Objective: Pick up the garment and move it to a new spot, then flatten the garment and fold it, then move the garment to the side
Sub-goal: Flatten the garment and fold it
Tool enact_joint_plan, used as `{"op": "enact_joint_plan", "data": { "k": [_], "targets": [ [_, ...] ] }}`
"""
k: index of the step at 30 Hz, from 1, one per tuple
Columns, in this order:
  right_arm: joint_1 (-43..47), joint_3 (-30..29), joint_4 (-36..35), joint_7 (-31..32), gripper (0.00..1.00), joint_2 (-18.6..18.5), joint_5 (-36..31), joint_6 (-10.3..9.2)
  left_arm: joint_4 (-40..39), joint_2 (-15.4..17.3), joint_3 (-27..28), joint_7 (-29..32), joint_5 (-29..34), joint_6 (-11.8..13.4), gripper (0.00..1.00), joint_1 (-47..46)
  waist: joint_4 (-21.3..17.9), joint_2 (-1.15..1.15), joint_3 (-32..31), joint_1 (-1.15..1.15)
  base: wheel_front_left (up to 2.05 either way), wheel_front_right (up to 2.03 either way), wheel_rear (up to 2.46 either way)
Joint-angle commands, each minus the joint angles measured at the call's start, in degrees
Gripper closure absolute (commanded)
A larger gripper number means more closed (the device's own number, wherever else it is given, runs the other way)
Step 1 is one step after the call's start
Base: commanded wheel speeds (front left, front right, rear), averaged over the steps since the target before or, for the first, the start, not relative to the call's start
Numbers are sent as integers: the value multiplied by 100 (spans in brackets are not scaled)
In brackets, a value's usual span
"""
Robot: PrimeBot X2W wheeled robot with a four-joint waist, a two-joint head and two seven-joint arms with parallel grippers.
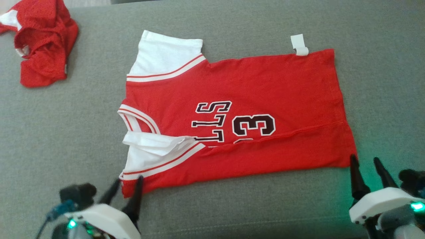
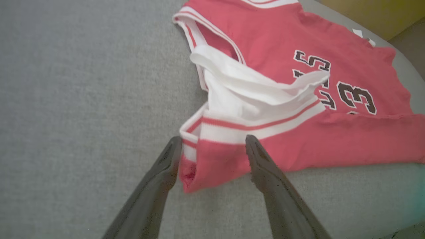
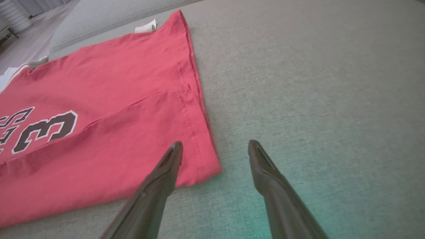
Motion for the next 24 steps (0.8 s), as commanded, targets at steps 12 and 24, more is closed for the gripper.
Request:
{"op": "enact_joint_plan", "data": {
  "k": [12, 24],
  "targets": [
    [-970, 486, -1084, -130, 0, -48, -196, 37, -138, 1162, 398, 1027, 515, -632, 0, -2850, -428, 0, 770, 0, 0, 0, 0],
    [-2303, 1401, -850, -370, 0, -48, -150, 37, 1240, 1497, 291, 2670, 547, -1216, 0, -5820, -880, 0, 1968, 0, 0, 0, 0]
  ]
}}
